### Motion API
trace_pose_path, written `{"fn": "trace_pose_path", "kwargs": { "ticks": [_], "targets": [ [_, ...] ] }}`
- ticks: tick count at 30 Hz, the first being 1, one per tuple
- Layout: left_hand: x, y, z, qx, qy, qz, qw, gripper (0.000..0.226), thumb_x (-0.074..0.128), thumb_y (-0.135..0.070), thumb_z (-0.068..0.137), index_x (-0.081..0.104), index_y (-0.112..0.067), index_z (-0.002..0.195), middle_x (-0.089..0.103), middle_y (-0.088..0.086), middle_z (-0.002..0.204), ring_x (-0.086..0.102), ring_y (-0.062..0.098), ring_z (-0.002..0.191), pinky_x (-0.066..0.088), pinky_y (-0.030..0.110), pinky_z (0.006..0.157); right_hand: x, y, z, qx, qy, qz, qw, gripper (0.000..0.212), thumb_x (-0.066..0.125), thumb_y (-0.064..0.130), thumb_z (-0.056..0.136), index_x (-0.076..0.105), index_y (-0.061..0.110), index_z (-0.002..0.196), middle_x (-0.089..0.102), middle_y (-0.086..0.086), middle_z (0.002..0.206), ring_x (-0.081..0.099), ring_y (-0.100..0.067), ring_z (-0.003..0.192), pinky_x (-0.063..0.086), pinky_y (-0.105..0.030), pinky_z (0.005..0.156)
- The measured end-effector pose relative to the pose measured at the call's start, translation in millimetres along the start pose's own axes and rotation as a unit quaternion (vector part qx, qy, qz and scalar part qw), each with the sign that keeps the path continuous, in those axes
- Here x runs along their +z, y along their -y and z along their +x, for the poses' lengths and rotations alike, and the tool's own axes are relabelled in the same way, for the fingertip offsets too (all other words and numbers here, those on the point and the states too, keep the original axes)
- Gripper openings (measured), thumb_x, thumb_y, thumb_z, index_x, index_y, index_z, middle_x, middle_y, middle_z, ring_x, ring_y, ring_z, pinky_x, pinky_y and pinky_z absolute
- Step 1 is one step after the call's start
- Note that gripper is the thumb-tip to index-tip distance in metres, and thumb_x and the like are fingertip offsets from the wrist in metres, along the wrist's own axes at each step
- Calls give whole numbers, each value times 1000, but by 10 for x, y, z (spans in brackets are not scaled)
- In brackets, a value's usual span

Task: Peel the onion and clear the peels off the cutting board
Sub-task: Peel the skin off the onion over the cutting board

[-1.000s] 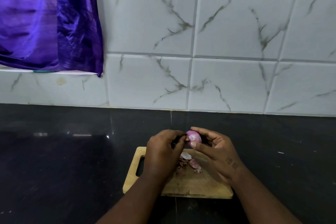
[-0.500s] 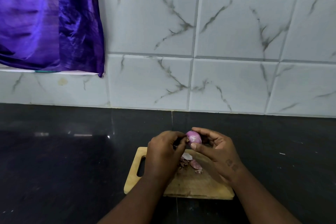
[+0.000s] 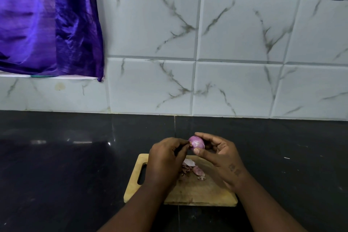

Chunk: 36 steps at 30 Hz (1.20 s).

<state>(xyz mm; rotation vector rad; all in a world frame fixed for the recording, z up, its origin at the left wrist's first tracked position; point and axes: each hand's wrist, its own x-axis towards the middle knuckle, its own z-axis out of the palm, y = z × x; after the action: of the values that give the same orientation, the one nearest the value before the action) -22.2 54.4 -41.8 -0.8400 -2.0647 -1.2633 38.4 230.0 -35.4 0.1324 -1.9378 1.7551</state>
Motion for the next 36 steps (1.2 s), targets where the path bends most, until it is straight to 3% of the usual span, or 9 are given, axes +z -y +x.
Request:
{"fn": "trace_pose_path", "kwargs": {
  "ticks": [4,8,10,12,17,26,30,36],
  "targets": [
    [-20,-2,-6,8,11,26,1000,11,79,-20,91,83,-23,101,78,-10,89,70,3,78,61,29,69,13,-2,-13,-10,6,-39,999,44,87,6,81,76,17,122,81,2,114,76,-15,108,63,-30,92],
    [-23,-20,7,18,13,43,999,8,78,-19,91,78,-24,97,73,-12,87,64,3,75,49,12,64,8,-4,-18,-11,13,-50,999,45,88,8,80,77,20,122,81,4,115,75,-15,110,63,-30,93],
    [-12,-15,9,16,10,35,999,8,76,-18,91,73,-25,94,68,-13,87,61,4,76,49,15,63,15,5,-24,-7,17,-37,999,45,87,7,80,77,18,122,81,2,115,76,-16,110,63,-30,93],
    [1,-6,9,8,5,12,1000,8,74,-18,93,71,-24,94,65,-13,88,61,5,80,52,22,65,25,17,-25,-6,20,-24,999,46,87,5,80,76,16,123,81,0,116,76,-17,110,63,-30,93],
    [-8,-13,-1,33,-1,-33,999,16,75,-14,94,77,-23,108,74,-13,99,68,2,93,57,18,78,-11,50,1,-11,11,1,1000,48,85,9,79,75,15,125,81,2,117,76,-14,111,61,-24,91],
    [-10,29,-10,79,-1,40,996,15,79,-13,89,79,-20,103,75,-8,94,67,4,82,60,27,68,2,39,-12,-28,15,-54,998,47,84,3,81,74,15,125,80,3,116,75,-6,108,59,-16,85],
    [-3,25,-13,106,-4,95,990,16,64,-28,93,76,-22,100,73,-8,93,65,8,81,58,29,66,17,28,-17,-25,15,-70,997,46,85,5,82,76,20,124,81,9,115,74,-5,109,58,-14,85],
    [21,-5,-15,113,8,165,980,15,60,-32,90,65,-23,101,65,-7,94,58,10,80,43,20,61,22,55,-21,-21,25,-64,997,45,85,5,81,76,23,121,81,9,115,74,-6,109,58,-15,85]
  ]
}}
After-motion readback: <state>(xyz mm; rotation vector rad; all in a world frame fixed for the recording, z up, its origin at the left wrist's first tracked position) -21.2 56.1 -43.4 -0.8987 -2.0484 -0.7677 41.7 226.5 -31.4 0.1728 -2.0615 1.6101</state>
